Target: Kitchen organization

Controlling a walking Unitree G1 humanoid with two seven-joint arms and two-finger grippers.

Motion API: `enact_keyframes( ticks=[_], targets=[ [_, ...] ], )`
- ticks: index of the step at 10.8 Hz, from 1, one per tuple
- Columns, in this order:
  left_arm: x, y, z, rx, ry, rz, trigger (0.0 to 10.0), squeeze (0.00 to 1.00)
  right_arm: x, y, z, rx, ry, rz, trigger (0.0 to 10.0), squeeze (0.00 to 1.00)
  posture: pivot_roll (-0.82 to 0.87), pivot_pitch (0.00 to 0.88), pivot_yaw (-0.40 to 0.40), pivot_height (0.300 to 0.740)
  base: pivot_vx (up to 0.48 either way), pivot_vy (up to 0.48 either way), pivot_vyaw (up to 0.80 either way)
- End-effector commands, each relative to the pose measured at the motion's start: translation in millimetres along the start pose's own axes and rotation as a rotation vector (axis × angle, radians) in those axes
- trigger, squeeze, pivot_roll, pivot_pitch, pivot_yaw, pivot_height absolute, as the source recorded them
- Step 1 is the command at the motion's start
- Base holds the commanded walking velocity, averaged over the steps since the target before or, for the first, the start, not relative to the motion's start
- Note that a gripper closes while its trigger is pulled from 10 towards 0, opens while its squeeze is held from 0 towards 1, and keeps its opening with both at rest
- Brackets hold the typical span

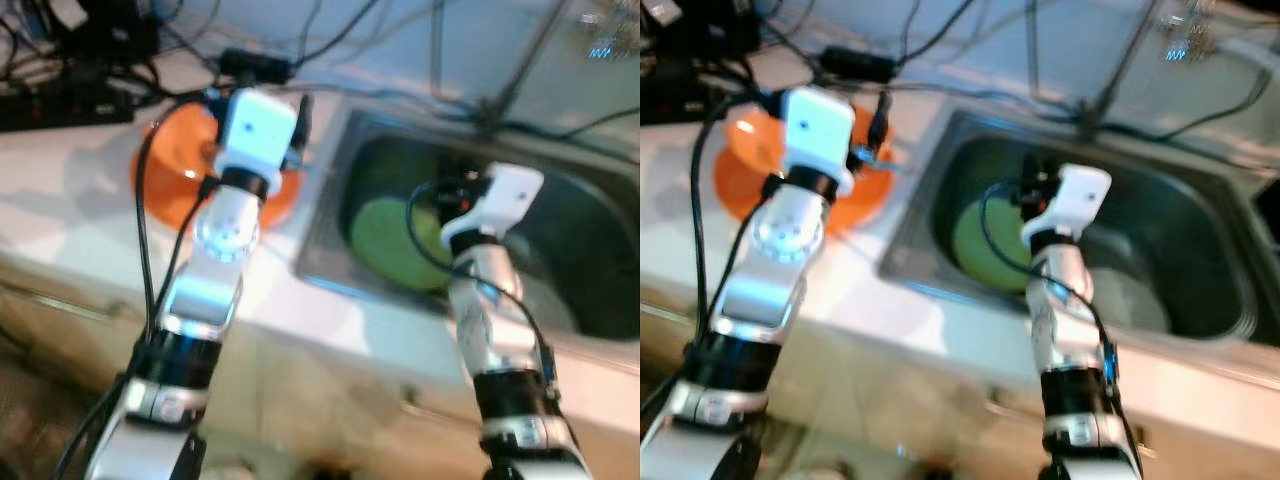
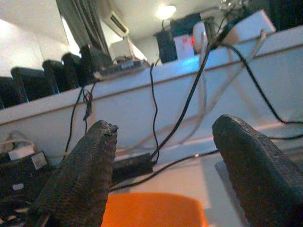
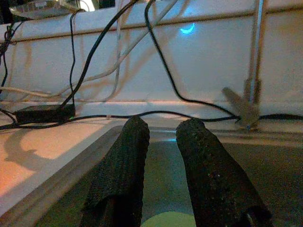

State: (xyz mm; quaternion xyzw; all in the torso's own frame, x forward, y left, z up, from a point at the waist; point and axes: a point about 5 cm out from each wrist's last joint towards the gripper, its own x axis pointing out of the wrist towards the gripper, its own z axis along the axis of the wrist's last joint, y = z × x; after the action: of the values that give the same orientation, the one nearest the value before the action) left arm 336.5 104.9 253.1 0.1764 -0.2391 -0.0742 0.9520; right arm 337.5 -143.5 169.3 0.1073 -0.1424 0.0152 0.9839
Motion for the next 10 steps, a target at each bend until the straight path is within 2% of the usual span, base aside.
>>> enact_keyframes(
  ticks=[1, 2, 4, 6, 7, 8, 10],
  targets=[
    [0.8, 3.5, 1.9, 0.01, -0.008, 0.018, 10.0, 0.0, 0.6, 1.0, 1.0, -0.002, 0.001, 0.001, 10.0, 0.0, 0.09, 0.071, -0.129, 0.74, 0.0, -0.364, 0.0],
    [1.1, 4.5, 3.1, 0.008, -0.013, 0.024, 10.0, 0.0, 0.6, 1.8, 0.6, -0.001, 0.002, 0.004, 10.0, 0.0, 0.09, 0.071, -0.13, 0.74, 0.0, -0.352, 0.0],
    [2.0, 7.0, 9.4, 0.001, -0.037, 0.031, 10.0, 0.0, 0.3, 2.7, -0.6, 0.007, 0.008, 0.008, 10.0, 0.0, 0.09, 0.073, -0.131, 0.74, 0.0, 0.0, 0.0],
    [2.4, 13.2, 23.8, 0.138, -0.083, -0.034, 10.0, 0.0, -0.7, 2.9, -1.7, 0.013, 0.013, 0.01, 10.0, 0.0, 0.1, 0.081, -0.132, 0.74, 0.0, 0.0, 0.0],
    [-0.8, 14.8, 20.7, 0.275, -0.06, -0.095, 10.0, 0.0, -1.3, 3.1, -2.8, 0.016, 0.018, 0.011, 10.0, 0.0, 0.1, 0.082, -0.131, 0.74, 0.0, 0.0, 0.0],
    [-5.1, 17.2, 10.4, 0.314, -0.001, -0.112, 10.0, 0.0, -1.9, 4.3, -3.7, 0.019, 0.023, 0.015, 10.0, 0.0, 0.1, 0.084, -0.133, 0.74, 0.0, 0.0, 0.0],
    [-8.7, 20.0, -0.4, 0.332, 0.062, -0.1, 10.0, 0.0, -1.7, 5.4, -4.2, 0.002, 0.027, 0.025, 10.0, 0.0, 0.1, 0.084, -0.135, 0.74, 0.0, 0.0, 0.0]
  ],
)
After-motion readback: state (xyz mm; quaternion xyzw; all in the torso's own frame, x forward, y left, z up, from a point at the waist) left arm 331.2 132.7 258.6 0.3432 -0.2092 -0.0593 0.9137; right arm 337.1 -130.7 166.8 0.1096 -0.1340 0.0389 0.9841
